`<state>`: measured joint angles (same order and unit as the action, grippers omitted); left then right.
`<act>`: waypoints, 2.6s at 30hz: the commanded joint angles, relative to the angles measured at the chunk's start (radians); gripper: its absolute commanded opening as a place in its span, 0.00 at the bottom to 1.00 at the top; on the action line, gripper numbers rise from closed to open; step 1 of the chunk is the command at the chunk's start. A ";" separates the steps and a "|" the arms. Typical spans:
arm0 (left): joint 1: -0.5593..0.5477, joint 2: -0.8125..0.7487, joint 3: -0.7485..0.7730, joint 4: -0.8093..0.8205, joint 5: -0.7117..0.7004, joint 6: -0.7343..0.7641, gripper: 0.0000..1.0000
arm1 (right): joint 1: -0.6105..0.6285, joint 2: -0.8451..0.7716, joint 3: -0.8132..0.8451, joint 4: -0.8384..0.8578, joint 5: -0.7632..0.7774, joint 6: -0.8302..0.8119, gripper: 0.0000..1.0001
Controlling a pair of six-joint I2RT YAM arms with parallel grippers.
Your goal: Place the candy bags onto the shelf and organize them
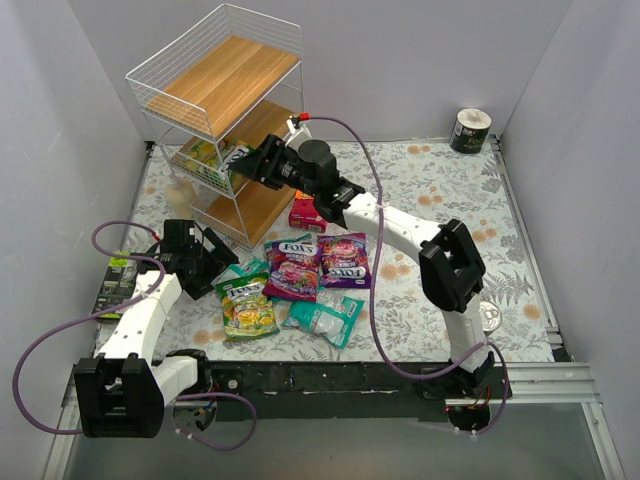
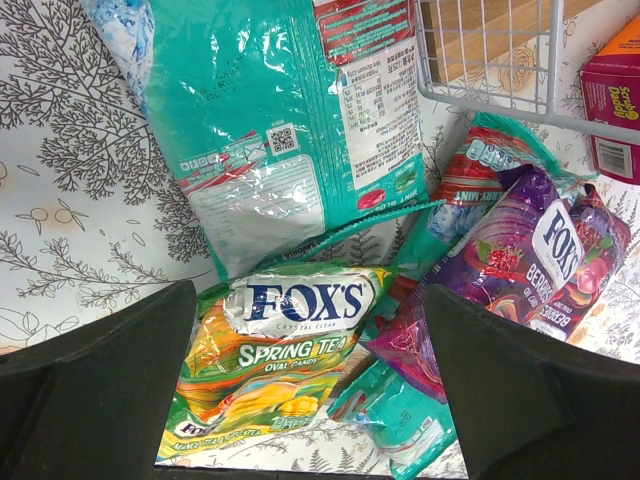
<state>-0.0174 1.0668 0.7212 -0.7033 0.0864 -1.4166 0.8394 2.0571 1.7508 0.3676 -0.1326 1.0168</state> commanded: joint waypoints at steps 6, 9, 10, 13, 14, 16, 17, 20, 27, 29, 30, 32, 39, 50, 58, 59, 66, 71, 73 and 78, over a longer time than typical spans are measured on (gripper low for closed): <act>-0.001 -0.016 0.055 -0.007 -0.020 0.010 0.98 | 0.003 -0.233 -0.117 -0.058 0.053 -0.098 0.92; -0.001 -0.019 0.052 -0.018 -0.013 -0.002 0.98 | 0.003 -0.349 -0.224 -0.186 0.120 -0.159 0.92; -0.001 -0.021 0.050 -0.027 -0.016 -0.010 0.98 | 0.003 -0.376 -0.264 -0.226 0.189 -0.211 0.92; -0.001 -0.025 0.031 -0.035 -0.010 -0.036 0.98 | -0.002 -0.468 -0.312 -0.422 0.311 -0.305 0.90; -0.001 -0.028 0.024 -0.036 -0.004 -0.044 0.98 | -0.003 -0.503 -0.341 -0.467 0.341 -0.329 0.88; -0.001 -0.025 0.012 -0.041 0.021 -0.068 0.98 | -0.011 -0.528 -0.362 -0.603 0.398 -0.357 0.86; 0.000 -0.025 0.011 -0.044 0.030 -0.083 0.98 | -0.017 -0.547 -0.382 -0.640 0.410 -0.383 0.85; -0.001 -0.027 -0.015 -0.038 0.094 -0.139 0.98 | -0.034 -0.577 -0.422 -0.754 0.407 -0.395 0.85; -0.001 -0.007 -0.072 -0.131 0.012 -0.254 0.95 | -0.036 -0.618 -0.540 -0.796 0.211 -0.457 0.81; -0.001 -0.004 -0.078 -0.154 -0.019 -0.258 0.95 | -0.036 -0.609 -0.556 -0.796 0.105 -0.486 0.79; -0.001 -0.005 -0.081 -0.160 -0.027 -0.265 0.95 | -0.036 -0.600 -0.556 -0.808 0.072 -0.498 0.79; -0.003 -0.007 -0.098 -0.163 -0.028 -0.271 0.95 | -0.034 -0.571 -0.548 -0.831 -0.005 -0.538 0.76; -0.015 -0.002 -0.205 -0.078 0.148 -0.278 0.75 | -0.020 -0.512 -0.548 -0.912 -0.117 -0.627 0.74; -0.174 -0.048 -0.249 0.004 0.253 -0.326 0.56 | 0.027 -0.451 -0.688 -0.883 -0.217 -0.678 0.76; -0.250 0.045 -0.227 0.106 0.317 -0.277 0.55 | 0.024 -0.361 -0.726 -0.924 -0.101 -0.656 0.75; -0.262 0.054 -0.214 0.123 0.335 -0.271 0.55 | 0.023 -0.359 -0.729 -0.935 -0.072 -0.649 0.75; -0.345 0.180 -0.151 0.266 0.355 -0.265 0.56 | -0.129 -0.342 -0.767 -0.963 0.120 -0.551 0.76; -0.375 0.249 -0.117 0.275 0.329 -0.249 0.57 | -0.276 -0.333 -0.772 -0.954 0.197 -0.550 0.76; -0.375 0.248 -0.111 0.272 0.316 -0.248 0.60 | -0.324 -0.334 -0.764 -0.949 0.217 -0.558 0.75; -0.377 0.182 -0.111 0.228 0.254 -0.265 0.64 | -0.323 -0.428 -0.688 -0.983 0.245 -0.595 0.75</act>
<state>-0.3885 1.3197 0.5846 -0.4545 0.3912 -1.6764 0.5091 1.6726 1.0462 -0.5613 -0.0399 0.4847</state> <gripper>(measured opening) 0.632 0.748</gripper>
